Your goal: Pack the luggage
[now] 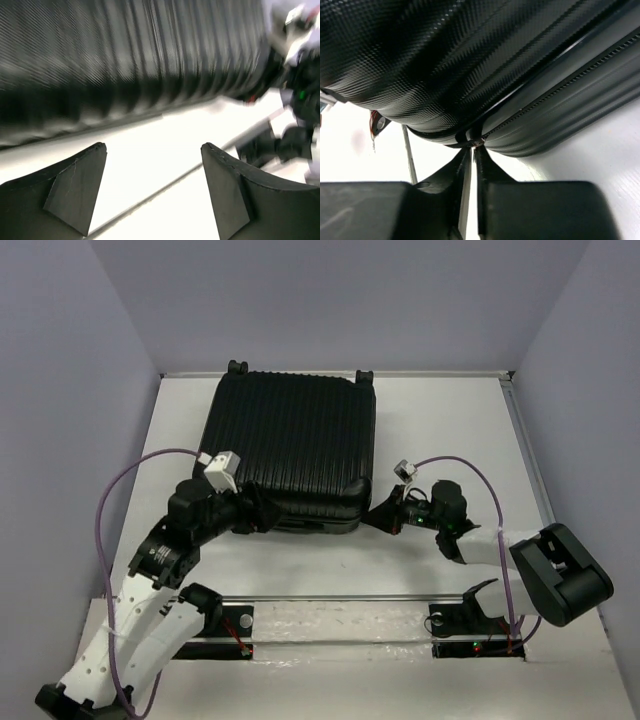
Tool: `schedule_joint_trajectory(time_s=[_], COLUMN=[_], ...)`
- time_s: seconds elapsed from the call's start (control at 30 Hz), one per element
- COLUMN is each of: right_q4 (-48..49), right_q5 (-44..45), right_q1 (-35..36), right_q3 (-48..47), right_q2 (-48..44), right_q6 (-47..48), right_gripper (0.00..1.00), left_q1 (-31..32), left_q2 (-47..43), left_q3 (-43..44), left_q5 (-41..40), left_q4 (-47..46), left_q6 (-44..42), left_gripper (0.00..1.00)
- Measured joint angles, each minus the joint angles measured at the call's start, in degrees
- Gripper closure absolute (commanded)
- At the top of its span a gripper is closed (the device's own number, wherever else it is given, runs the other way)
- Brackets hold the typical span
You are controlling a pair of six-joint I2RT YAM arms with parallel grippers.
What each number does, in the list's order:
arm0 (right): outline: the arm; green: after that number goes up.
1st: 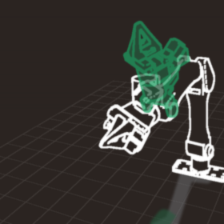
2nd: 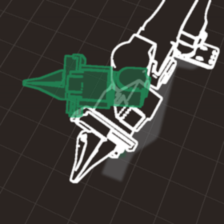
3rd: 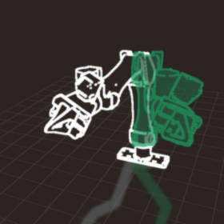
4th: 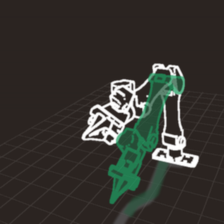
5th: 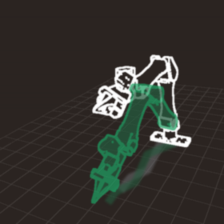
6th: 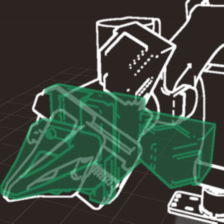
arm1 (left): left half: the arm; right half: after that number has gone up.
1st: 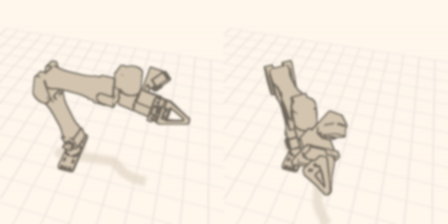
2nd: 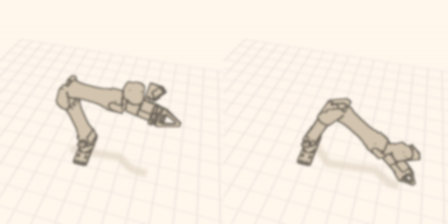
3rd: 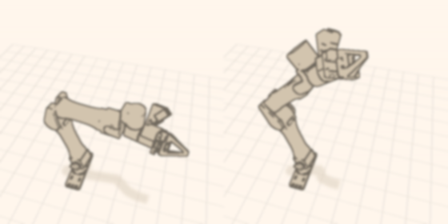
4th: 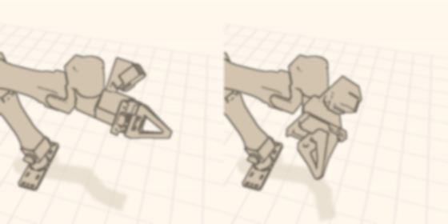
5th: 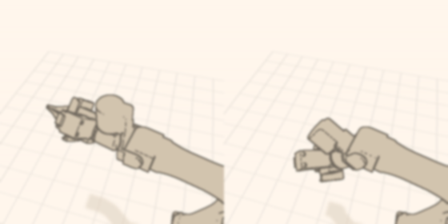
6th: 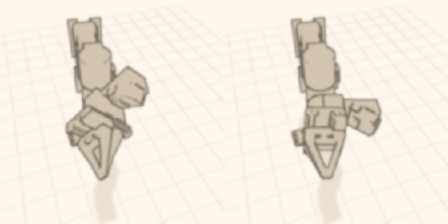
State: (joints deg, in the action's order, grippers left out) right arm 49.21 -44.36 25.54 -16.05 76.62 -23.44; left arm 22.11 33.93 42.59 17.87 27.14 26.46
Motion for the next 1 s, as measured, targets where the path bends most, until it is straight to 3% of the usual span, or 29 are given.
schedule_joint_trajectory(time_s=[0.17, 0.33, 0.53, 0.67, 0.87, 1.0], right_q4=[-1.4, -6.9, -13.9, -16.2, -17.2, -11.7], right_q5=[3.5, 11.3, 25.4, 33.2, 52.8, 64.1], right_q1=[1.1, 4.0, 9.3, 17.7, 34.1, 38.6], right_q3=[0.0, 0.1, 0.1, 0.1, -7.0, -10.5], right_q2=[-1.0, -5.3, -11.8, -13.0, -3.9, 4.1], right_q6=[0.0, 0.5, 0.5, -1.0, -7.1, -12.0], right_gripper=[0.93, 0.93, 0.93, 0.93, 0.93, 0.93], left_q1=[12.4, 18.8, 19.1, 19.5, 20.8, 21.0], left_q2=[6.3, 16.0, 24.6, 28.2, 31.2, 32.2], left_q3=[-5.2, -4.5, -0.9, 1.4, 2.3, 2.5], left_q5=[-1.2, -5.0, -9.4, -9.1, -6.2, -6.1], left_q4=[-5.3, -14.3, -20.0, -23.3, -24.2, -25.3], left_q6=[5.2, 7.8, 8.5, 8.6, 8.4, 8.5], left_gripper=[0.08, 0.08, 0.08, 0.08, 0.08, 0.08])
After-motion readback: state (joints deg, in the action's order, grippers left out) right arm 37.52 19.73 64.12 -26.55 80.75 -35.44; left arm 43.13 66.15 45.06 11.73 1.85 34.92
